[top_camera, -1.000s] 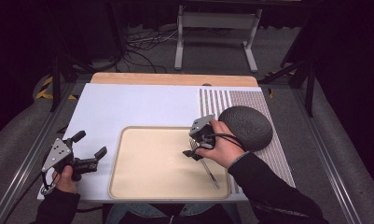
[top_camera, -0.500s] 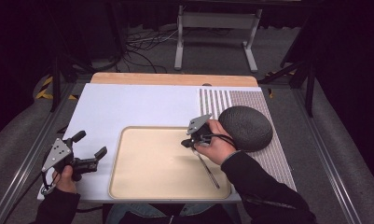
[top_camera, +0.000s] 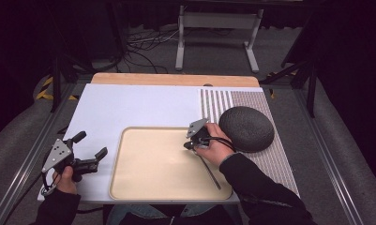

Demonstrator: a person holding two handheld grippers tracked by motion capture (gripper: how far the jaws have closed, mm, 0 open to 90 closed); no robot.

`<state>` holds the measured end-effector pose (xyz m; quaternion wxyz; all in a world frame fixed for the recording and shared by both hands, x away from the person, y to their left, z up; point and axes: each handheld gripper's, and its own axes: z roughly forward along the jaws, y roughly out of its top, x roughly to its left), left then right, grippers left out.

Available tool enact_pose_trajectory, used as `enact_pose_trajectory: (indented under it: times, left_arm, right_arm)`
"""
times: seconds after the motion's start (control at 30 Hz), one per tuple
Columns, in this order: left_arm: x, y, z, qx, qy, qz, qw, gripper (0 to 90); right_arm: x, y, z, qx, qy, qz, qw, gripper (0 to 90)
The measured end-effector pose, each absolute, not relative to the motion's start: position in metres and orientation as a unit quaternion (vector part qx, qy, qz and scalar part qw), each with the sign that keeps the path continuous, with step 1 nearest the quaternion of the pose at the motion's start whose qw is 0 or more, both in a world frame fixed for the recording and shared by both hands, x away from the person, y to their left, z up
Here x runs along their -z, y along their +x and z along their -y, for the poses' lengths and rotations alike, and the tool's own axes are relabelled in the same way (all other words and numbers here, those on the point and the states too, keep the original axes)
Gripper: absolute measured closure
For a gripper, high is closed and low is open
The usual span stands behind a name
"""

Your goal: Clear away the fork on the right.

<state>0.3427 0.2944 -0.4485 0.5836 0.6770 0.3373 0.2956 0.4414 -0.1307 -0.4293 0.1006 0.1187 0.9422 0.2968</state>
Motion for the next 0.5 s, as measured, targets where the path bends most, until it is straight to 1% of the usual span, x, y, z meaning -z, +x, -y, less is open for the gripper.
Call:
enact_pose_trajectory:
  times: [0.5]
  left_arm:
    - [0.448, 0.343, -0.294, -0.296, 0.677, -0.338, 0.584, 0.7]
  right_arm:
    - [0.432, 0.449, 0.148, -0.267, 0.141, -0.945, 0.127, 90.0]
